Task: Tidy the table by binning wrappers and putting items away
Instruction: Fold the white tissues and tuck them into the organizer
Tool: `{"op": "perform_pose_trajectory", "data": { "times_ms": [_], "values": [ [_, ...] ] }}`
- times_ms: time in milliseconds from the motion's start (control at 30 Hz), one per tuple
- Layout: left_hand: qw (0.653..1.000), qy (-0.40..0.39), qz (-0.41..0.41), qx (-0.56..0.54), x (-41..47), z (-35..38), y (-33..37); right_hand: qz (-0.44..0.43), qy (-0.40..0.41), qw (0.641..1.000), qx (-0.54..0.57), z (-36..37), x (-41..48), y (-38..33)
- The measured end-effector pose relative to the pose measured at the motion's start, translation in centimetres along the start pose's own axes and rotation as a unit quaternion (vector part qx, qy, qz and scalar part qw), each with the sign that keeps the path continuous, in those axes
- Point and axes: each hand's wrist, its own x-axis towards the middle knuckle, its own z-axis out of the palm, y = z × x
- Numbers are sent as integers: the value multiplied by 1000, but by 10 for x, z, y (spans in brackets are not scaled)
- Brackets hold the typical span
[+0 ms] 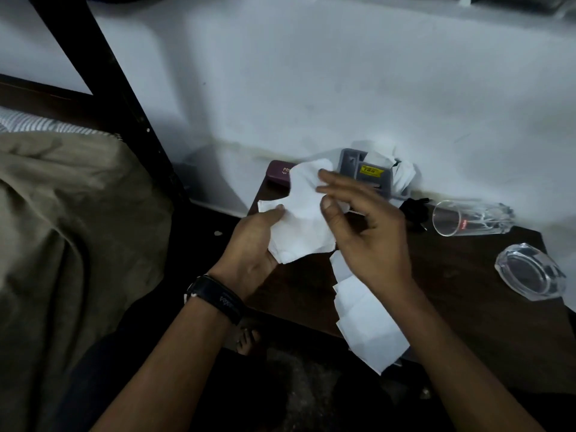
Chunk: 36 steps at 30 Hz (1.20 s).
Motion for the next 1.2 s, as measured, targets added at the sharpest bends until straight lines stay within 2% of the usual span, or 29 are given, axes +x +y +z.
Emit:
{"op": "perform_pose_trajectory", "data": {
  "times_ms": [67,100,300,400,467,567,667,733,800,867,933,1000,1033,1100,1200],
  "values": [
    [989,-112,-32,-91,-8,15,-8,-14,-44,998,-33,1,-7,7],
    [982,-139,-29,-125,-8,20,-11,-19,-55,997,-50,2,-11,12],
    [986,-136,-53,-76,18,10,-4,-49,-83,986,-135,-10,-26,32],
    [978,-188,-74,-58,7,25,-2,-87,-101,970,-204,-16,-26,32],
    [986,-156,-58,-21,7,29,-7,-109,-109,957,-244,-19,-26,31],
    [996,-63,41,54,10,29,-18,-111,-93,953,-264,-24,-26,28],
    [993,-54,76,75,4,34,-19,-126,-67,951,-273,-31,-27,25],
    [991,-31,92,88,4,36,-17,-65,-4,979,-191,-35,-29,21],
    [988,-15,104,110,5,37,-16,92,90,991,-45,-39,-27,19],
    [987,-25,100,125,5,39,-17,267,100,953,100,-43,-20,21],
    [985,-49,85,141,5,41,-19,373,20,901,219,-50,-13,29],
    [983,-58,70,161,5,42,-22,402,-61,870,279,-55,-10,29],
    [982,-58,65,167,5,43,-23,400,-86,870,274,-55,-10,28],
    [981,-56,62,175,6,44,-25,398,-88,881,241,-55,-11,29],
    [967,-76,83,230,7,46,-27,423,-67,869,250,-61,-12,34]
  ]
}}
